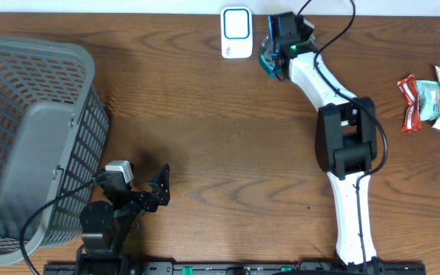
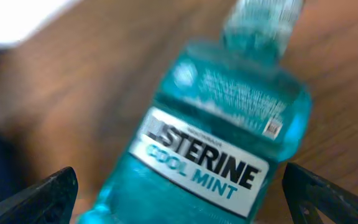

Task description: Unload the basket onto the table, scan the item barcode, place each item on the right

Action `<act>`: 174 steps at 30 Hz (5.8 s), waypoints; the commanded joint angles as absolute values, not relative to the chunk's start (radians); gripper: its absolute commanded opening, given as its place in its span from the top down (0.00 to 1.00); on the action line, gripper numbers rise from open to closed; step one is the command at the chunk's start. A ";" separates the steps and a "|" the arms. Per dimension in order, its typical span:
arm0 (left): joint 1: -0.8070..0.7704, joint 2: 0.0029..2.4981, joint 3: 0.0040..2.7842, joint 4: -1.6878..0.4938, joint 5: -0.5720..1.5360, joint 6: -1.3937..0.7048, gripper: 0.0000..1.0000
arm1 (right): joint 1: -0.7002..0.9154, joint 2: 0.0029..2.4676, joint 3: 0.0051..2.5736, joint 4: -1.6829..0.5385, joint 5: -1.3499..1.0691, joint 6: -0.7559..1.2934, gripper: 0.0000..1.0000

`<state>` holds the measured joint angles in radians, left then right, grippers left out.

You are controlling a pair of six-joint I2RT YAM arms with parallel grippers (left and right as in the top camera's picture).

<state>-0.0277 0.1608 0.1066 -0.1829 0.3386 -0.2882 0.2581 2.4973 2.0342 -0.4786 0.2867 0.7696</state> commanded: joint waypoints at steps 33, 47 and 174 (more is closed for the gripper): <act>-0.023 0.157 0.110 -0.183 0.348 -0.290 0.02 | 0.297 2.628 2.048 -0.962 0.183 0.268 0.90; -0.023 0.157 0.110 -0.183 0.348 -0.290 0.02 | 0.446 2.630 2.047 -0.940 0.395 0.394 0.67; -0.023 0.157 0.110 -0.183 0.348 -0.290 0.02 | 0.435 2.321 2.199 -1.070 -0.001 -0.104 0.99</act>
<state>-0.0277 0.1608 0.1066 -0.1829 0.3389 -0.2882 0.4229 2.4336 2.1902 -1.1046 -0.2611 -0.0696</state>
